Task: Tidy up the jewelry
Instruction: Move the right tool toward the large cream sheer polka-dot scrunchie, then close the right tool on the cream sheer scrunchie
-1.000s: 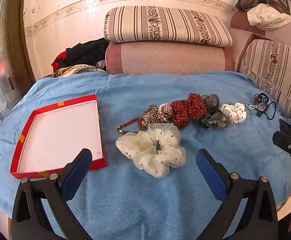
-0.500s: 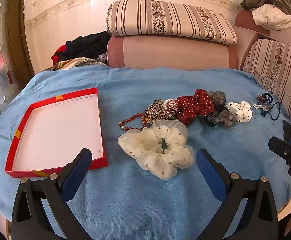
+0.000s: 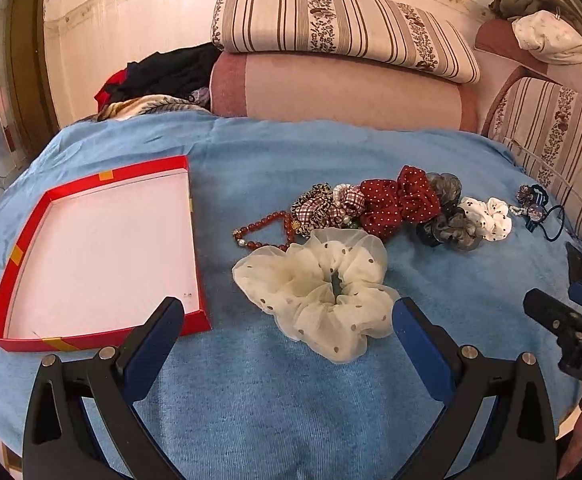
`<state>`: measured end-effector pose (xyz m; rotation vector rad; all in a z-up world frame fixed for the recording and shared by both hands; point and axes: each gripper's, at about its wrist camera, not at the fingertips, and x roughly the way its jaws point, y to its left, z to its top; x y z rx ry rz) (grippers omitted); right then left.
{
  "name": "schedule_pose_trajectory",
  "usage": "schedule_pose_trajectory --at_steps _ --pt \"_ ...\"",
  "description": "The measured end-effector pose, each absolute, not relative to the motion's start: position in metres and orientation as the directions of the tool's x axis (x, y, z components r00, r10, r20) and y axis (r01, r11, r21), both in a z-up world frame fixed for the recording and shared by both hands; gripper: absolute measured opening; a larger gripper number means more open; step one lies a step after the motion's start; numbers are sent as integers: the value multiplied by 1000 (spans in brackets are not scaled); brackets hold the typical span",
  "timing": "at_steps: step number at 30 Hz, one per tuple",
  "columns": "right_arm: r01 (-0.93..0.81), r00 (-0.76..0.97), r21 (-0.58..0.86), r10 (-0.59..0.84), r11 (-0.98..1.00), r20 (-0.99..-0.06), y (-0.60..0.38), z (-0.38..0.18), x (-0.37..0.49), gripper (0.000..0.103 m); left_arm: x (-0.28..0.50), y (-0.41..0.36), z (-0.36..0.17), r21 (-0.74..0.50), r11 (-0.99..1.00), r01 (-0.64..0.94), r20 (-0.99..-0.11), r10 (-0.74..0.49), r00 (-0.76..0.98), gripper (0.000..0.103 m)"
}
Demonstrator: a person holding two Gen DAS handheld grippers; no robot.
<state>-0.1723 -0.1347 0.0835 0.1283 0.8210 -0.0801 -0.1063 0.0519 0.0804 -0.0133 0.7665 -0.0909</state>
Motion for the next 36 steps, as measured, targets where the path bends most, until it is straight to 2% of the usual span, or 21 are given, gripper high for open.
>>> schedule_pose_trajectory --at_steps 5,7,10,12,15,18,21,25,31,34,36 --pt "131 696 94 -24 987 -718 -140 87 -168 99 -91 74 89 -119 989 90 -684 -148 714 103" --pt "137 699 109 -18 985 -715 -145 87 -166 96 -85 83 91 -147 984 105 -673 -177 718 103" --pt "117 699 144 22 983 -715 -145 84 -164 88 -72 99 97 -177 979 101 -668 -195 718 101" --pt "82 695 159 59 984 -717 -138 81 -161 81 -62 112 101 -202 976 83 -664 -199 721 91" --pt "-22 671 229 184 973 -718 -117 77 -152 68 -48 132 103 -243 969 51 -664 -204 719 83" --pt "-86 659 255 247 963 -710 -99 75 -146 67 -45 144 97 -274 961 23 -668 -208 714 81" --pt "-141 649 276 299 951 -699 -82 75 -141 62 -43 139 92 -266 963 43 -679 -219 700 72" --pt "-181 603 333 372 925 -705 -64 72 -121 62 -43 131 87 -255 965 70 -685 -231 691 71" --pt "-195 515 337 389 921 -764 -36 52 -73 61 -40 139 83 -252 966 58 -693 -222 686 71" --pt "-203 457 333 390 921 -799 -23 32 -63 41 -38 141 81 -254 966 57 -699 -224 679 71" --pt "-223 445 331 397 917 -803 -18 26 -63 12 -36 139 80 -256 964 66 -701 -232 674 71"
